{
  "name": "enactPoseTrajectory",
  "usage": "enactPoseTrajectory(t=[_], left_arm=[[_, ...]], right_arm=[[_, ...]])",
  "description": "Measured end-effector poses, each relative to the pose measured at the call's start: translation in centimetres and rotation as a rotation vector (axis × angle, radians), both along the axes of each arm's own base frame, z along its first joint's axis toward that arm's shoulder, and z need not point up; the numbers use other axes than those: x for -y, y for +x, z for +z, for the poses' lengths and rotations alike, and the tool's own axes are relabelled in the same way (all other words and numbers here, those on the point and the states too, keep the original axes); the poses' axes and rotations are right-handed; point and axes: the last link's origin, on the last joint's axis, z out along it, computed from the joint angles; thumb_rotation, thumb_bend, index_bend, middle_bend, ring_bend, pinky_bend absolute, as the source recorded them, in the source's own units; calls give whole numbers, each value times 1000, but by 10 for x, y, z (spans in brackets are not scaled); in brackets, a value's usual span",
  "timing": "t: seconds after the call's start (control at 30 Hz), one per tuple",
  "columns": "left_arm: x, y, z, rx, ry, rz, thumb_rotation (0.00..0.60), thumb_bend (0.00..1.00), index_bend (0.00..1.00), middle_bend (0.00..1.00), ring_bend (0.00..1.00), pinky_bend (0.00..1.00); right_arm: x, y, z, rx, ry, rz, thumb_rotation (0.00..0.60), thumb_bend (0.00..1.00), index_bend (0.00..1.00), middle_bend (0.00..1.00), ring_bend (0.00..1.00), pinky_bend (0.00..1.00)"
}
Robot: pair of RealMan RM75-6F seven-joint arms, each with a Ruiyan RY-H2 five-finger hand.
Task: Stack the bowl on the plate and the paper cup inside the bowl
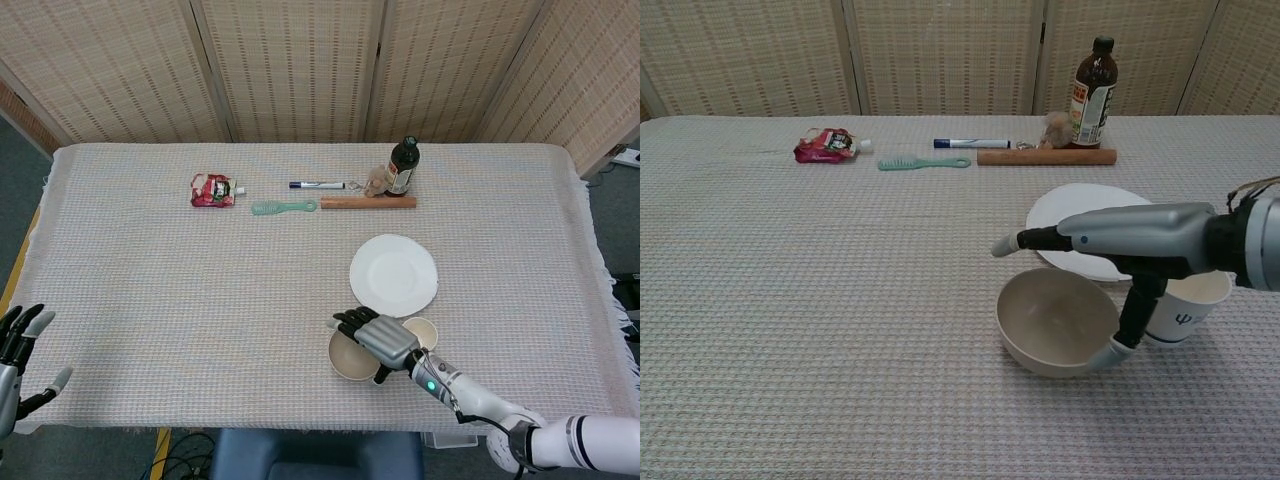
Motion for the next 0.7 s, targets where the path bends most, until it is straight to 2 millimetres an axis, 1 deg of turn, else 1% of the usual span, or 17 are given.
enactPoseTrajectory(t=[0.43,0.7], left_arm=[[1,0,2,4,5,1,600,258,176,157,111,449],[1,-1,3,6,7,-1,600,258,176,157,111,448]], right_arm=[[6,-2,-12,-16,8,-15,600,0,0,0,0,0],[6,-2,-14,-15,9,-8,600,0,0,0,0,0]])
